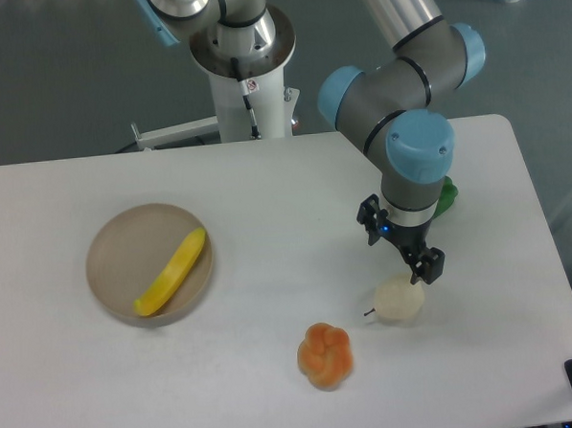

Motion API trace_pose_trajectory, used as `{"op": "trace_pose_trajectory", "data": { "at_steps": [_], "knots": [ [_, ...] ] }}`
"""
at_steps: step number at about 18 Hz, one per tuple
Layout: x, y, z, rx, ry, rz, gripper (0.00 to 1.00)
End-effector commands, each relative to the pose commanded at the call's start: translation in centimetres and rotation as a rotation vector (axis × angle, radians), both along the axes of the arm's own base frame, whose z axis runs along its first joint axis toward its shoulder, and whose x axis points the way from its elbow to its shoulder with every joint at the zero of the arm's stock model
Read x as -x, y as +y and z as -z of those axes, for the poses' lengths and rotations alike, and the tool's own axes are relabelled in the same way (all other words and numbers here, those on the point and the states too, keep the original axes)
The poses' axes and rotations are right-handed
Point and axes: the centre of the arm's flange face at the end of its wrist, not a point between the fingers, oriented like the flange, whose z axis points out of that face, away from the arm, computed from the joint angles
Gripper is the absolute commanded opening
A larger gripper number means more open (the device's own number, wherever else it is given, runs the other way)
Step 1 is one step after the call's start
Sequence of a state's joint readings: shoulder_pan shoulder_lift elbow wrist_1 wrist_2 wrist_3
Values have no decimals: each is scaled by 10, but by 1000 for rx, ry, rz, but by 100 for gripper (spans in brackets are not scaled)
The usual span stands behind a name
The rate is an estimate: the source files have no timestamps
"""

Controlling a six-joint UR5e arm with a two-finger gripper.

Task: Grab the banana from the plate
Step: 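Move the gripper from beside the white pear over to the banana on the plate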

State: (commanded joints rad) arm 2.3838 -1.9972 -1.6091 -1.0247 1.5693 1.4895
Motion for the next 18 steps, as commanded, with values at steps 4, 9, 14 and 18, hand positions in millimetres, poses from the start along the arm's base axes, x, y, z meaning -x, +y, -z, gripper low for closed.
{"op": "trace_pose_trajectory", "data": {
  "at_steps": [4, 9, 14, 18],
  "knots": [
    [-4, 3, 0, -2, -2, -33, 100],
    [-49, 28, -8, -29, -25, -94, 100],
    [-148, 59, -13, -52, -69, -177, 100],
    [-255, 76, -3, -40, -123, -203, 100]
  ]
}}
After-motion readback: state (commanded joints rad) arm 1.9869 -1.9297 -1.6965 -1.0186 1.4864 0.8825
